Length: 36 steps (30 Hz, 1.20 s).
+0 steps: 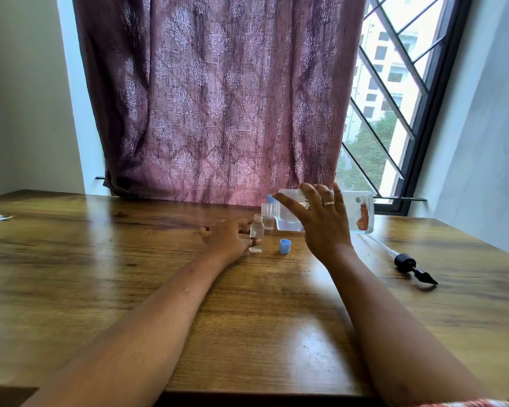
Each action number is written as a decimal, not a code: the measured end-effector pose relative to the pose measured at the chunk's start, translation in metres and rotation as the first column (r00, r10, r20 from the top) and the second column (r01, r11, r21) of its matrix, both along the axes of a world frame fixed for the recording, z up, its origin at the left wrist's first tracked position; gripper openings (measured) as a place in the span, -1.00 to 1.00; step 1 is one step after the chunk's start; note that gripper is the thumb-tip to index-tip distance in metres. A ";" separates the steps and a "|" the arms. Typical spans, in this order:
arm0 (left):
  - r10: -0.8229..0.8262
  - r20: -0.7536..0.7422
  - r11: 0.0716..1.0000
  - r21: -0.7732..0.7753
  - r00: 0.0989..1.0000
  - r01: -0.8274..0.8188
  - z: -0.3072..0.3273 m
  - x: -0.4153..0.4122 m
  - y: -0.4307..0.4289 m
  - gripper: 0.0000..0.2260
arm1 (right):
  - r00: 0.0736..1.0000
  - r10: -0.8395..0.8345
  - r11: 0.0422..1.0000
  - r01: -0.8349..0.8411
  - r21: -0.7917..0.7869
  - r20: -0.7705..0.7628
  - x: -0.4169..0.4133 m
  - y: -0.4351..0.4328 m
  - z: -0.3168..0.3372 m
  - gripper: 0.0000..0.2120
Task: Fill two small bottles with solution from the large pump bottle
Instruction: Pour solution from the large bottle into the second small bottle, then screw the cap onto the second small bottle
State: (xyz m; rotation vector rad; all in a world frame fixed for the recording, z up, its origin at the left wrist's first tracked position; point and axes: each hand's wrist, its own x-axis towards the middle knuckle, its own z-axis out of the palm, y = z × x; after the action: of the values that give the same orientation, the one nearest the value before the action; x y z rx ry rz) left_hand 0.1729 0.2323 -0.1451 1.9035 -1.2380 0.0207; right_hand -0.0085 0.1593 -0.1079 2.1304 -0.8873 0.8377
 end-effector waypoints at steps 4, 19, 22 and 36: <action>0.003 0.002 1.000 0.015 1.000 -0.003 0.001 0.000 0.000 -0.55 | 1.000 -0.002 0.999 0.003 -0.035 0.014 0.001 -0.002 -0.001 -0.08; -0.004 0.049 0.999 0.044 0.999 0.002 0.002 0.000 0.002 -0.50 | 0.984 -0.028 0.958 -0.024 0.287 0.177 0.000 -0.008 0.001 0.00; -0.014 0.054 0.999 0.036 0.998 0.012 0.002 0.000 0.002 -0.50 | 0.953 0.003 0.926 -0.117 0.359 0.303 0.000 -0.008 0.005 0.03; -0.013 0.021 1.000 0.013 1.000 0.013 0.001 0.001 0.000 -0.55 | 0.461 0.044 0.715 -0.634 0.294 0.886 -0.002 -0.016 0.009 0.10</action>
State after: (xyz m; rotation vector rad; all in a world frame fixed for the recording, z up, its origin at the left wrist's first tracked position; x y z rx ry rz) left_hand 0.1739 0.2324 -0.1443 1.9105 -1.2668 0.0261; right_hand -0.0102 0.1428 -0.0985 2.4751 -1.3055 2.2285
